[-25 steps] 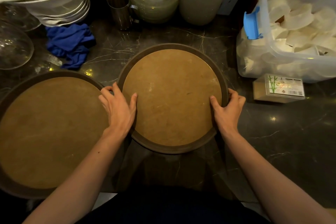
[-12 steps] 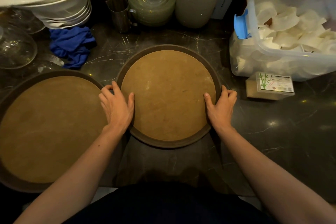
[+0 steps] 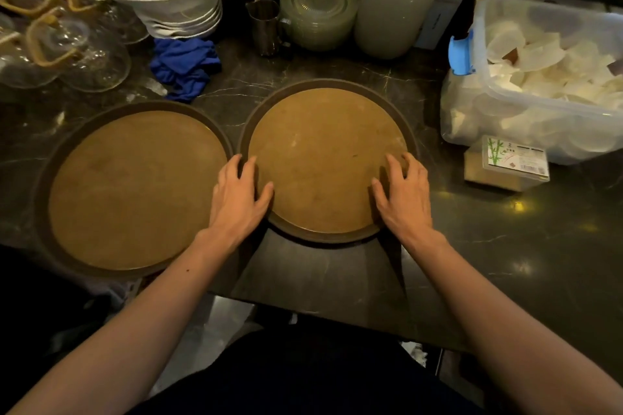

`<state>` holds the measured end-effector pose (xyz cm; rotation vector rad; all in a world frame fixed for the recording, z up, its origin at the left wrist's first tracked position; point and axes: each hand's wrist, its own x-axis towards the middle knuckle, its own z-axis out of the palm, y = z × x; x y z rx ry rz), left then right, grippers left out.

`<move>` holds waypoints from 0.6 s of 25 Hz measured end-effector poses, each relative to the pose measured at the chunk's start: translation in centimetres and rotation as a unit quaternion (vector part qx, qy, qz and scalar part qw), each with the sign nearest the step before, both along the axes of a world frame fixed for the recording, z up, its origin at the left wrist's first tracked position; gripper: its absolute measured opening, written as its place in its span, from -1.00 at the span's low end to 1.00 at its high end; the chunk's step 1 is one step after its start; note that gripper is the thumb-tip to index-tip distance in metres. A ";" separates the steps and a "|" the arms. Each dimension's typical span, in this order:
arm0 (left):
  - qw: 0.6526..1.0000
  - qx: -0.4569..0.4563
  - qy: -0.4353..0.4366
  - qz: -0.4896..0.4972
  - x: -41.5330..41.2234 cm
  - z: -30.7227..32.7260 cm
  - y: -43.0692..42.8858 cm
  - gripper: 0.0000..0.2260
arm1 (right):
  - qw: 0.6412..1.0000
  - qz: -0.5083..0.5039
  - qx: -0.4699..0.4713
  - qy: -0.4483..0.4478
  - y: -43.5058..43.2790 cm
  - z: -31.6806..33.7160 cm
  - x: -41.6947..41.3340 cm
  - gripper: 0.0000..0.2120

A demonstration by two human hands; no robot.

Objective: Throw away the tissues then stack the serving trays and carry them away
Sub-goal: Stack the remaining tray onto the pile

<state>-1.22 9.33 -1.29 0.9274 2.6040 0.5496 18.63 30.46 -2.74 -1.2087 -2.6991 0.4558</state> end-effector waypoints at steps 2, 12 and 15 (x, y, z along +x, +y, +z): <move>1.000 0.015 0.012 0.004 1.1 0.4 -1.2 -0.46 | 0.998 0.055 -0.034 0.028 -1.2 0.5 -0.9 -0.44; 0.991 0.073 0.081 0.082 -0.3 2.4 -13.3 -0.50 | 0.966 0.250 -0.042 0.046 -12.4 3.3 -8.9 -0.42; 0.988 0.080 0.092 0.093 -2.3 2.8 -18.2 -0.48 | 0.959 0.277 -0.029 0.047 -16.9 3.7 -12.0 -0.41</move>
